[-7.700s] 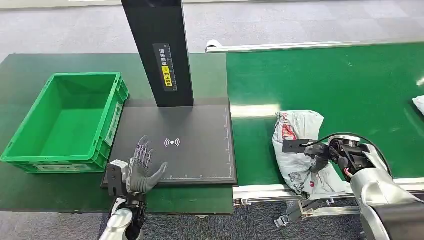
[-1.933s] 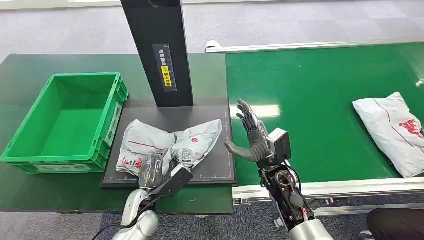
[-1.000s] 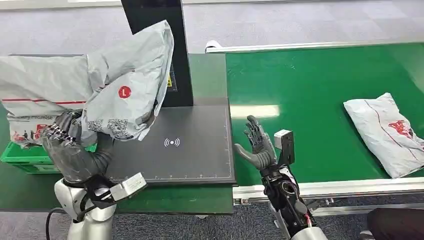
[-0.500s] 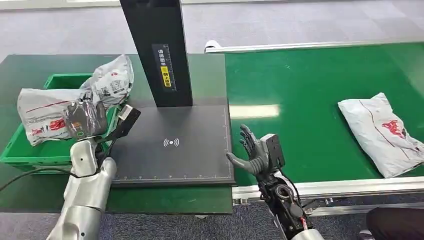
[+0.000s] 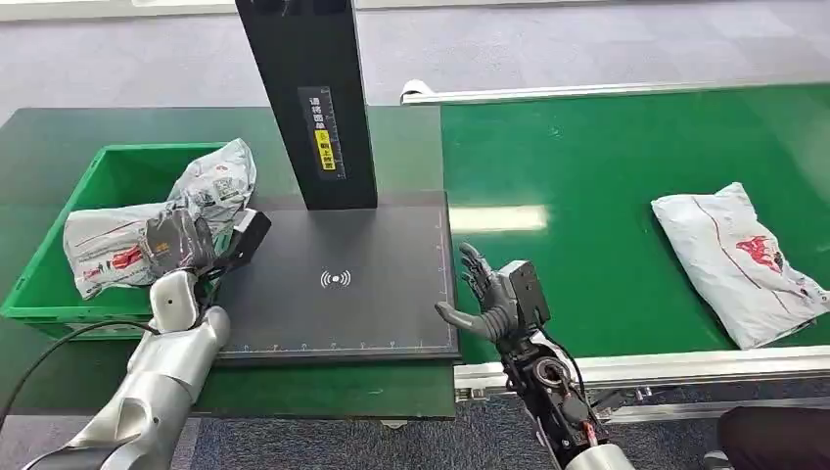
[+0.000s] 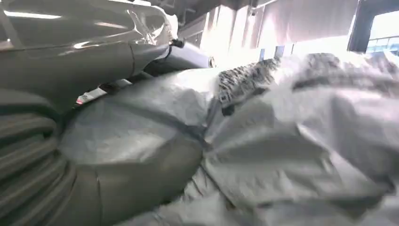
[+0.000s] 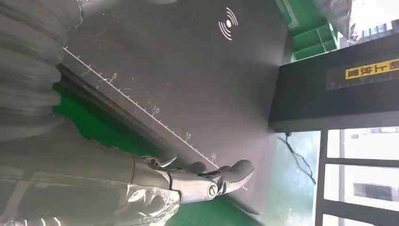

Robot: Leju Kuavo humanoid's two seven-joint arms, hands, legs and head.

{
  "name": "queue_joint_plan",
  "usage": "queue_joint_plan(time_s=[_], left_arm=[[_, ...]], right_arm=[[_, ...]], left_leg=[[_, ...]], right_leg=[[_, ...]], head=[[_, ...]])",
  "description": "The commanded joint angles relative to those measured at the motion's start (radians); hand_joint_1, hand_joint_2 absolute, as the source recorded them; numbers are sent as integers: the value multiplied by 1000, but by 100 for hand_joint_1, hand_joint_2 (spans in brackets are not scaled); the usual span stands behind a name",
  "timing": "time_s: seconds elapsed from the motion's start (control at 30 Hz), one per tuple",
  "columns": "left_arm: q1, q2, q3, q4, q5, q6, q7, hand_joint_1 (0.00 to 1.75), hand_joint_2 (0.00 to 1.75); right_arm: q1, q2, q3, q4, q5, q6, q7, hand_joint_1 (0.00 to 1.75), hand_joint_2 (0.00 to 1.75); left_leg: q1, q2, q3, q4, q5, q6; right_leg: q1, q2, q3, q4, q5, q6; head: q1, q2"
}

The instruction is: Moved the parcel from conveyor to table for the left to box.

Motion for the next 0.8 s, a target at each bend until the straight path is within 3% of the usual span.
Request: queue_joint_plan(time_s=[0.03,0.13,0.23,0.77,0.8], left_arm=[[-6,14,-7,30,17,37,-8,0,175],[101,-21,68,-288,52,37,-132,0,175],[137,-109,236,-501,102,37,-371,0,175],[137,-109,236,-501,102,37,-371,0,175],[139,-166,354,-577,155,37,-534,0,175]], right_arm=[[-36,6,-2,46,4,-4,-6,0,175],[-20,3,-13,20,13,-10,-14,0,175],[-18,3,-10,24,18,-4,-18,0,175],[-18,3,-10,24,18,-4,-18,0,175],[-24,8,-6,37,17,2,-22,0,175]], left_leg=[[0,1,3,-4,1,1],[0,2,2,-2,0,1],[0,2,0,0,0,1],[0,3,1,-1,-1,0],[0,2,0,-1,0,0]], right_leg=[[0,1,3,-4,2,0],[0,2,2,-2,1,0],[0,2,0,-1,0,0],[0,3,0,-1,0,0],[0,2,0,-1,0,0]], head=[[0,0],[0,0],[0,0],[0,0],[0,0]])
